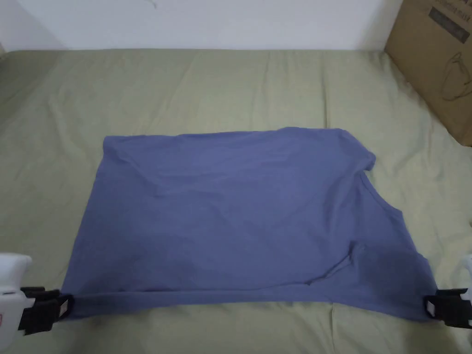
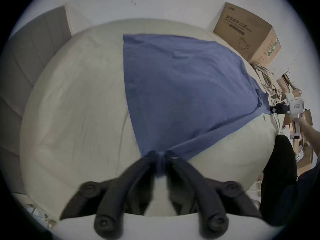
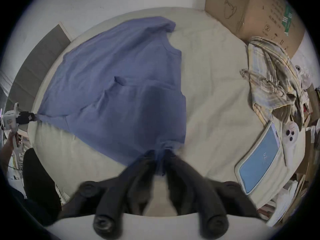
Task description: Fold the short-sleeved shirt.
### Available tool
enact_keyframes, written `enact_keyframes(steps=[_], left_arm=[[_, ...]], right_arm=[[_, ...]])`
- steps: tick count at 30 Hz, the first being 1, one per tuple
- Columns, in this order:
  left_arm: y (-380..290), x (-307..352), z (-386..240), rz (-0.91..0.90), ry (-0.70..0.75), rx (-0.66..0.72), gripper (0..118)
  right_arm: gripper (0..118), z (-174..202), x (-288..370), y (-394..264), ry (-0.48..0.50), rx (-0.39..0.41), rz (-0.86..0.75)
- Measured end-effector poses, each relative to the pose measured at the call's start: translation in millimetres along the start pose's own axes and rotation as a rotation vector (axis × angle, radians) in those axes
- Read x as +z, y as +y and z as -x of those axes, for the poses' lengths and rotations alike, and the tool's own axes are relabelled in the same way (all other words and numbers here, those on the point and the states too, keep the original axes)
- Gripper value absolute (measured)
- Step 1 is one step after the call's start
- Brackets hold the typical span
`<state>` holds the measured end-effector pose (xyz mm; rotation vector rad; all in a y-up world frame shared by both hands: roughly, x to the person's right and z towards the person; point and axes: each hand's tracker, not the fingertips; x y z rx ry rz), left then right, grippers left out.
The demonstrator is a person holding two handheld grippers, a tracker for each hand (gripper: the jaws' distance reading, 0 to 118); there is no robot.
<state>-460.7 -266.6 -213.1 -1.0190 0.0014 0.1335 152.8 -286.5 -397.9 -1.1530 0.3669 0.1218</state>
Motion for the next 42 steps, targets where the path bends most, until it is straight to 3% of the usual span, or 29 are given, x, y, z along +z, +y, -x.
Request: enact_keyframes(steps=[1,3,4,9,12,13,14,15,16,23,24,26,27,28,29,32,33,34,36,37,41,42], left_arm=[[2,7,-6,-0.025,0.007,-0.015,38],[5,19,-19,-0.051,0.003,-0.018,102],[7,28,-25,-0.104,-0.004,-0.015,118],[17,70,-54,-0.340,0.008,0.102,114],[25,79,-64,-0.345,0.061,0.125,114],[25,80,-66,-0.311,0.088,0.127,108],[25,81,-67,-0.292,0.103,0.132,93],[26,81,-67,-0.275,0.122,0.142,61],[24,80,-66,-0.243,0.131,0.150,0],[12,43,-34,-0.001,0.122,0.245,1],[7,33,-26,-0.006,0.076,0.276,13],[1,15,-10,0.004,0.075,0.367,100],[-4,3,-7,0.047,0.048,0.393,118],[-7,-9,-2,0.088,0.031,0.405,111],[-11,-13,-5,0.000,0.046,0.427,111],[-16,-30,-4,0.138,0.110,0.403,111],[-18,-34,-5,0.185,0.066,0.402,106],[-19,-31,-7,0.187,0.043,0.380,82],[-18,-21,-14,0.150,0.136,0.255,29],[-18,-16,-17,0.124,0.074,0.235,1],[-9,5,-20,0.051,0.093,0.245,1],[-6,11,-19,0.017,0.086,0.256,1]], right_arm=[[43,7,8,1,-0.014,-0.018,-0.055],[86,18,24,4,0.018,-0.084,-0.126],[92,23,34,6,0.049,-0.100,-0.171],[92,63,71,10,-0.001,-0.066,-0.362],[90,78,77,13,-0.037,-0.041,-0.370],[73,82,81,13,-0.028,-0.048,-0.388],[39,83,84,13,0.020,-0.066,-0.422],[0,84,86,13,0.037,-0.085,-0.446],[0,84,83,14,0.024,-0.072,-0.430],[0,75,72,18,0.043,-0.099,-0.372],[0,70,70,17,0.054,-0.109,-0.353],[0,66,63,14,0.058,-0.112,-0.317],[0,64,62,10,0.044,-0.111,-0.307],[0,61,61,7,0.029,-0.110,-0.292],[0,59,59,5,0.020,-0.110,-0.277],[0,50,59,-2,-0.001,-0.122,-0.265],[0,46,59,-3,-0.004,-0.132,-0.259],[0,41,58,-3,-0.007,-0.143,-0.252],[0,32,57,-5,-0.019,-0.157,-0.244],[0,27,55,-4,-0.026,-0.160,-0.238],[1,7,46,-1,-0.030,-0.166,-0.188],[13,2,40,2,-0.021,-0.160,-0.152]])
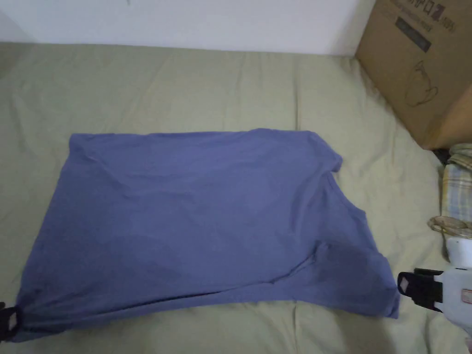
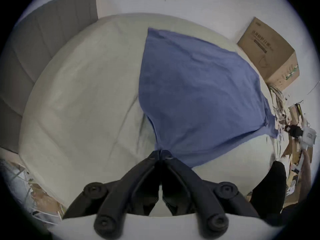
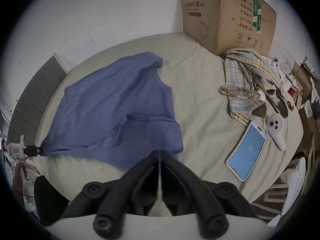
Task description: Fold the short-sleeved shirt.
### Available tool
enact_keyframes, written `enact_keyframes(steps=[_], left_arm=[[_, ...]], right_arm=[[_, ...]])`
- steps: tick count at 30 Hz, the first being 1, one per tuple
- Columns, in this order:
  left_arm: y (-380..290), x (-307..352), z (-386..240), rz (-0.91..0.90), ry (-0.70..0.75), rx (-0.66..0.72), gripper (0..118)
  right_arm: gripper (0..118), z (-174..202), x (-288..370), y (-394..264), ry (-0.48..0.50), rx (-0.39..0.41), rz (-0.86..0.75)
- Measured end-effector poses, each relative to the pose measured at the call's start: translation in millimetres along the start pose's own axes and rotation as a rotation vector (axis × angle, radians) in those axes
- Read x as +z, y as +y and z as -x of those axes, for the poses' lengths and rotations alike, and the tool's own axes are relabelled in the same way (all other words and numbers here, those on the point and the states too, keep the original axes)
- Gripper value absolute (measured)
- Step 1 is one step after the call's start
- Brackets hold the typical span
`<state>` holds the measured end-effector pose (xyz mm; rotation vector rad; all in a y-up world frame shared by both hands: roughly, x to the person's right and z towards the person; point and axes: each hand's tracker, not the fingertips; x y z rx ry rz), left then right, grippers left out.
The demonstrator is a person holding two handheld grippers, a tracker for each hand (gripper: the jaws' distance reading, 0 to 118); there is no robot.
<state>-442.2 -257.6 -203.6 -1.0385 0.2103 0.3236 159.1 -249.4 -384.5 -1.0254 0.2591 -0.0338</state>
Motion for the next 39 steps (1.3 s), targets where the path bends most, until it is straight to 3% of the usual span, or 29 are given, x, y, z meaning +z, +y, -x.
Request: enact_keyframes(steps=[2,3,4,7,9,11,12,13,16,28,30,33,39], left_arm=[[3,10,0,-0.032,-0.011,0.019,1],[6,15,1,-0.038,-0.019,0.031,1],[9,19,3,-0.051,-0.019,0.038,1],[15,30,-6,-0.075,-0.033,0.071,1],[19,33,-4,-0.079,-0.029,0.077,1],[21,35,-5,-0.078,-0.030,0.070,1],[21,35,-6,-0.072,-0.032,0.071,1],[21,33,-3,-0.066,-0.029,0.067,1],[20,32,1,-0.061,-0.023,0.067,1],[21,30,23,-0.045,-0.080,0.183,1],[34,28,23,-0.059,-0.115,0.208,1],[69,15,25,-0.056,-0.124,0.211,1],[150,-58,36,0.018,-0.077,0.209,1]], right_arm=[[81,-2,-14,4,-0.064,0.029,0.095],[90,-4,-26,5,-0.053,0.056,0.144],[90,-6,-33,4,-0.025,0.071,0.166],[89,-14,-64,4,-0.060,0.088,0.224],[83,-15,-71,3,-0.050,0.101,0.243],[15,-10,-68,-1,-0.027,0.146,0.273],[4,-8,-67,-3,-0.007,0.175,0.280],[4,-6,-63,-5,0.044,0.178,0.282],[4,-3,-52,-9,-0.001,0.234,0.278],[4,-14,-6,2,0.058,0.115,0.222],[4,-3,-1,22,0.075,0.109,0.173],[4,-4,-14,66,0.111,0.020,0.129],[4,5,-91,153,0.097,-0.066,0.098]])
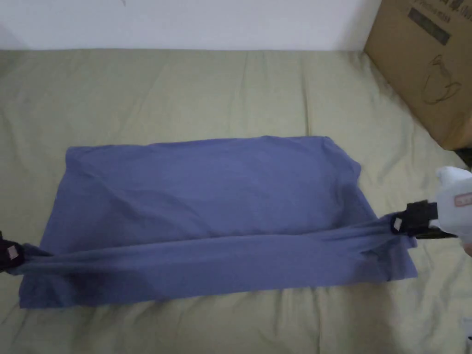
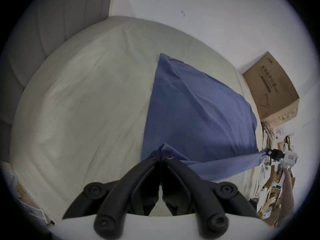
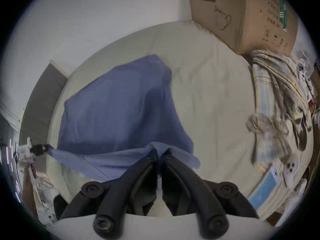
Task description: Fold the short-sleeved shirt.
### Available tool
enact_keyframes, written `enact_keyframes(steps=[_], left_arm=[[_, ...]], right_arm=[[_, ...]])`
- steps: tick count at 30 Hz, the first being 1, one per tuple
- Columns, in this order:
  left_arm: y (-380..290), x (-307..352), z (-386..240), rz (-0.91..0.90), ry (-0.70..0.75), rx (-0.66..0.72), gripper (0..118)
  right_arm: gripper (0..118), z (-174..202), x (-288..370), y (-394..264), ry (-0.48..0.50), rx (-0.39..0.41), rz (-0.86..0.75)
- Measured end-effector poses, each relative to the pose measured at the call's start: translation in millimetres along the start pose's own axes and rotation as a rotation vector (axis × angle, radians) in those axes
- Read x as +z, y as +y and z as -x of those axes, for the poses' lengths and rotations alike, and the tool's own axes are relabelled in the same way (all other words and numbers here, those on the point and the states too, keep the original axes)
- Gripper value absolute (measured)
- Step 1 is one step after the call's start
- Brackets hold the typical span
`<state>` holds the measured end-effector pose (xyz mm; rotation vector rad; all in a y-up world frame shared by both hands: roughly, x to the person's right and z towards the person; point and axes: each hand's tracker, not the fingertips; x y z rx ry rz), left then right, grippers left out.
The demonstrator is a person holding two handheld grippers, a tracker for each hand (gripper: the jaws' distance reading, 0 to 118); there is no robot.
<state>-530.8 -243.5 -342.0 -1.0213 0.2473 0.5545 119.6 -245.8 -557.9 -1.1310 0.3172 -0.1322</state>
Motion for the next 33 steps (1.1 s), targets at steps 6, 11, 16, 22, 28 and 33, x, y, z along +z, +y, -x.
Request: enact_keyframes(steps=[6,11,16,22,28,33], left_arm=[[34,-42,-1,0.015,0.028,0.065,32],[23,-31,-1,-0.077,0.001,0.034,118],[-22,-3,-12,-0.148,0.000,-0.119,113],[-77,34,-15,-0.162,0.050,-0.223,1],[-93,31,-4,-0.175,0.070,-0.145,2],[-74,-16,8,-0.071,0.064,-0.090,114]], right_arm=[[20,10,-61,32,-0.059,-0.046,0.014],[89,14,-53,11,-0.135,-0.032,-0.084],[91,23,-11,-27,-0.122,-0.014,-0.187],[1,41,33,-76,-0.062,0.115,-0.291],[0,32,35,-96,-0.026,0.061,-0.247],[0,20,38,-99,0.028,-0.011,-0.218]])
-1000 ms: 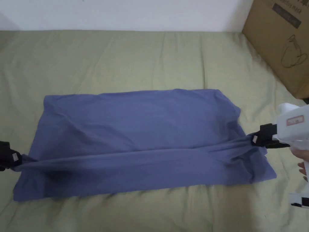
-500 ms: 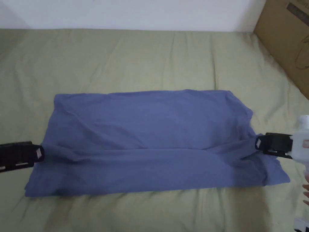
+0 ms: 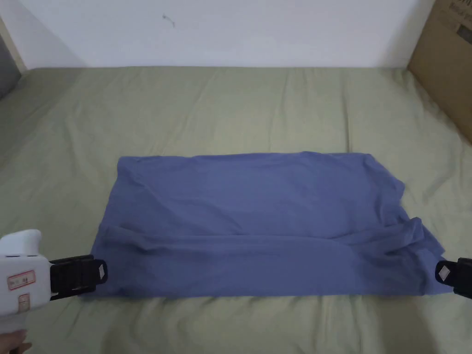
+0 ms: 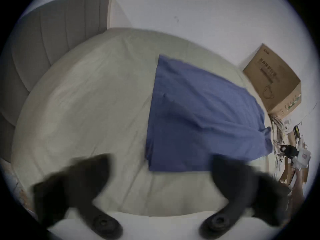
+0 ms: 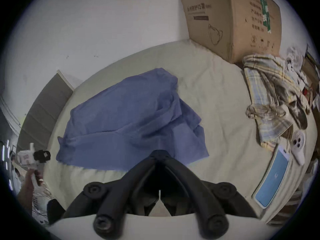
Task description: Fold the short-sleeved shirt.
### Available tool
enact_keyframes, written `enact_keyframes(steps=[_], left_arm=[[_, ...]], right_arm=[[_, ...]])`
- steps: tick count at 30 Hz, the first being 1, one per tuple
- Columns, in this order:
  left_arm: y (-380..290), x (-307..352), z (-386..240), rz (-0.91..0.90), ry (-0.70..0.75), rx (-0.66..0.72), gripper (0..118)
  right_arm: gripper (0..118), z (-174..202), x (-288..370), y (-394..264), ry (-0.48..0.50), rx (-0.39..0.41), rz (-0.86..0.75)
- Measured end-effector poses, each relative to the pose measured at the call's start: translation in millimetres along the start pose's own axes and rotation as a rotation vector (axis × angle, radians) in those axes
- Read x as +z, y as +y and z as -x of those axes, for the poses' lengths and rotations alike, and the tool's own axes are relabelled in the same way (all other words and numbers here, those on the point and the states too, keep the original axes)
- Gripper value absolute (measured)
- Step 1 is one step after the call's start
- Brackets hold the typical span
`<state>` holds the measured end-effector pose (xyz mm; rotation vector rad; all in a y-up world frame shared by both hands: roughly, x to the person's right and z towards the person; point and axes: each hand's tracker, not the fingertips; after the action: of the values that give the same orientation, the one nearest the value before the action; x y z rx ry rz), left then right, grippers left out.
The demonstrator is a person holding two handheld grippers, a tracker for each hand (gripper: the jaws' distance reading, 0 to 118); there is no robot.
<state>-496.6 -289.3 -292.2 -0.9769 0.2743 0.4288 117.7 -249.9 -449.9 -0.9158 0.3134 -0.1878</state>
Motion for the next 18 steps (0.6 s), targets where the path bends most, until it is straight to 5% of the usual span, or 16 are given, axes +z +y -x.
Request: enact_keyframes(steps=[7,8,9,11,14,15,16,17,18], left_arm=[[7,-39,-26,0.135,0.037,-0.042,100],[6,-34,-38,0.102,0.117,-0.128,97],[-1,-25,-42,0.059,0.087,-0.182,86],[2,-11,-50,0.016,-0.077,-0.168,4],[8,1,-47,-0.010,-0.086,-0.169,3],[11,6,-48,-0.033,-0.035,-0.201,3],[13,10,-46,-0.047,0.001,-0.215,3],[6,14,-50,-0.062,0.005,-0.203,3],[8,18,-46,-0.066,-0.006,-0.186,3]], right_arm=[[0,-7,-3,-1,-0.033,0.055,0.009],[0,-10,-5,1,-0.052,0.061,0.007],[0,-12,-7,4,-0.065,0.063,0.004],[0,-30,-15,10,-0.067,0.046,-0.005],[5,-44,-23,19,-0.053,-0.018,-0.017],[24,-48,-29,23,-0.059,-0.029,-0.009],[71,-51,-37,27,-0.074,-0.042,0.011],[103,-55,-48,30,-0.103,-0.043,0.066],[111,-59,-59,30,-0.118,-0.029,0.107]])
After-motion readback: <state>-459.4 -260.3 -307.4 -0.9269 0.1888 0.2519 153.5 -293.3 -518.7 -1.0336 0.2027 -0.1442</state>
